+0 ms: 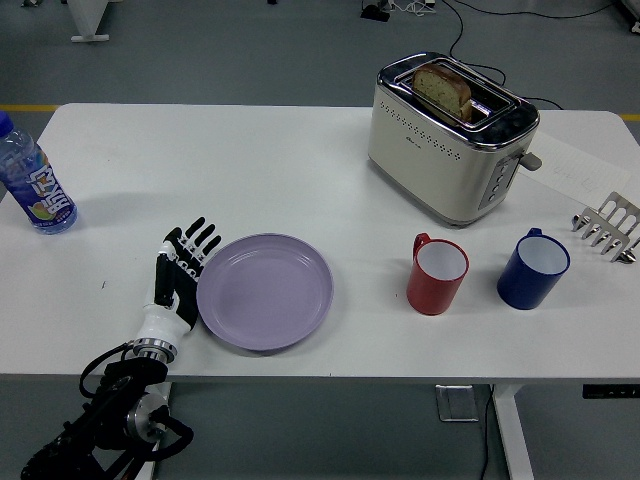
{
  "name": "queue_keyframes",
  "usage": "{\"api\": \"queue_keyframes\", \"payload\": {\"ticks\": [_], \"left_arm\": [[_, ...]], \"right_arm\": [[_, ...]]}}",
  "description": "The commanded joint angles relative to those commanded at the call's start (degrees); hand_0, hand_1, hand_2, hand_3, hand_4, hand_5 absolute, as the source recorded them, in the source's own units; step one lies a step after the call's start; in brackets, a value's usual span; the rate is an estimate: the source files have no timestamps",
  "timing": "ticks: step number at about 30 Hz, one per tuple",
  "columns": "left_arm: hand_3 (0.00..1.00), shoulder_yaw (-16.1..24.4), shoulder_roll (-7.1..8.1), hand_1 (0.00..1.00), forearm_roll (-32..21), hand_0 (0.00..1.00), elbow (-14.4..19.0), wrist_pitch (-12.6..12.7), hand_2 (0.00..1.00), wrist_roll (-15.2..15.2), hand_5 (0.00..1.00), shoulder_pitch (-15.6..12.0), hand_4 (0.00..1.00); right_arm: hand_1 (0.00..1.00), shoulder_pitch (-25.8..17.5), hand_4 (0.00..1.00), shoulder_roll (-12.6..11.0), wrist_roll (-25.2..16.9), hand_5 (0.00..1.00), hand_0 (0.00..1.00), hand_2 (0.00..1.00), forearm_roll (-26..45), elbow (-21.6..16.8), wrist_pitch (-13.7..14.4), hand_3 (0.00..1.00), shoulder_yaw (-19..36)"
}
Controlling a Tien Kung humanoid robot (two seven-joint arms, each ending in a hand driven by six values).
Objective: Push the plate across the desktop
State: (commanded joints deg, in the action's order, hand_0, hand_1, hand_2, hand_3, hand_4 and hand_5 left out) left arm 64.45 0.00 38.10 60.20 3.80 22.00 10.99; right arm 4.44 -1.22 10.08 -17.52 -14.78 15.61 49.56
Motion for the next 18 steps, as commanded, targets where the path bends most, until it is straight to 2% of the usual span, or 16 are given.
{"api": "queue_keyframes", "payload": {"ticks": [18], "left_arm": [[0.845,-5.45,0.0,0.856,-0.77,0.815,1.68,0.23,0.858,0.04,0.998,-0.52,0.505]], "right_arm": [[0.527,-0.33,0.367,0.06,0.22,0.547,0.59,0.612,-0.47,-0.04,-0.01,0.6,0.3]]}}
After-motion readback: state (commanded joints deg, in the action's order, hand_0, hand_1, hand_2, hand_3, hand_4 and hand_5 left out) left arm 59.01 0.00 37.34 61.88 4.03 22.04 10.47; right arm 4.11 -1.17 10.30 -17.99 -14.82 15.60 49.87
